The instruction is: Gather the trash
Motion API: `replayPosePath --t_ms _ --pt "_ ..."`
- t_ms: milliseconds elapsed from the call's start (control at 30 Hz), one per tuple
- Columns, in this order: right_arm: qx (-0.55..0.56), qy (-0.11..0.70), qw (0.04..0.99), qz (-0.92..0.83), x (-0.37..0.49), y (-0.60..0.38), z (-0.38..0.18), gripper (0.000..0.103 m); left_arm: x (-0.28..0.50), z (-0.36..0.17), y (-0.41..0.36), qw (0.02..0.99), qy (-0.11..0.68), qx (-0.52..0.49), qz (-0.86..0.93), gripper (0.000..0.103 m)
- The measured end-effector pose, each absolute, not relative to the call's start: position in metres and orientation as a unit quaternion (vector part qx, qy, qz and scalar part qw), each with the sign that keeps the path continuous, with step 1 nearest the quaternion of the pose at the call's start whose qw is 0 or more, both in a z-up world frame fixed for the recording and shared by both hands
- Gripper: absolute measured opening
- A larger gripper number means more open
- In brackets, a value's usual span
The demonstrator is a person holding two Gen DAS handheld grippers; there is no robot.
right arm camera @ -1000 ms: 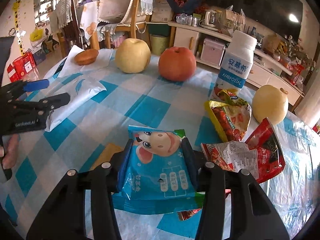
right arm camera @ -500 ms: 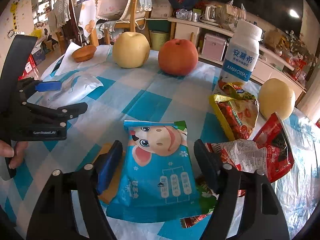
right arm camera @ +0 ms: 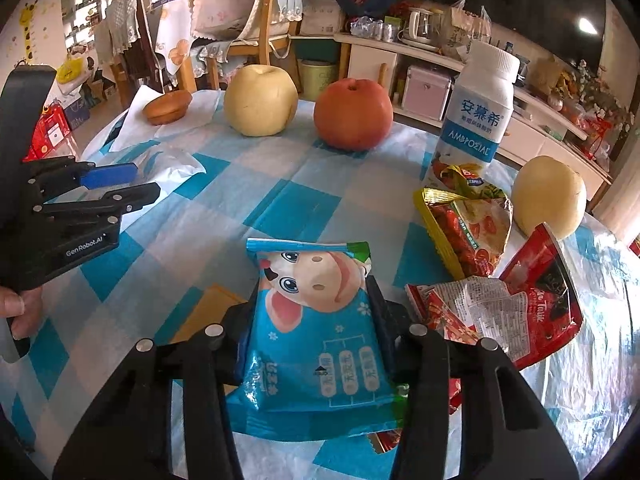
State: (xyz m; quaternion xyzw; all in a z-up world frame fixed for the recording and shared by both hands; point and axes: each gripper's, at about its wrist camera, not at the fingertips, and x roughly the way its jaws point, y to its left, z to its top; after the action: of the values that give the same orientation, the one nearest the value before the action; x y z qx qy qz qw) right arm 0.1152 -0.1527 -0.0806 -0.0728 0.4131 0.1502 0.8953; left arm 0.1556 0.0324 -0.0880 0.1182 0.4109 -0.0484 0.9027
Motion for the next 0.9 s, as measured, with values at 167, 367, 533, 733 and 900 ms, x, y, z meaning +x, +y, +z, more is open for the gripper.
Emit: replayPosePath --t_ms 167,367,533,733,900 --pt "-0.072 0.413 0.895 0.152 0.115 -0.153 -0.079 0.048 0.156 -0.088 0.039 0.897 0.418 0.119 -0.081 0.036" --pt "-0.068 0.413 0.895 0.153 0.116 -0.154 -0.078 0.048 0.162 -0.099 0.046 0.887 0.429 0.109 -0.134 0.098" --pt "-0.065 0.413 0.895 0.155 0.116 -0.156 -0.078 0.048 0.165 -0.103 0.045 0.883 0.433 0.130 -0.123 0.098" --pt "-0.060 0.415 0.894 0.156 0.116 -0.157 -0.079 0.048 0.165 -0.102 0.052 0.882 0.436 0.130 -0.120 0.100" --pt "-0.060 0.415 0.894 0.156 0.115 -0.156 -0.079 0.049 0.168 -0.102 0.055 0.879 0.442 0.129 -0.121 0.099"
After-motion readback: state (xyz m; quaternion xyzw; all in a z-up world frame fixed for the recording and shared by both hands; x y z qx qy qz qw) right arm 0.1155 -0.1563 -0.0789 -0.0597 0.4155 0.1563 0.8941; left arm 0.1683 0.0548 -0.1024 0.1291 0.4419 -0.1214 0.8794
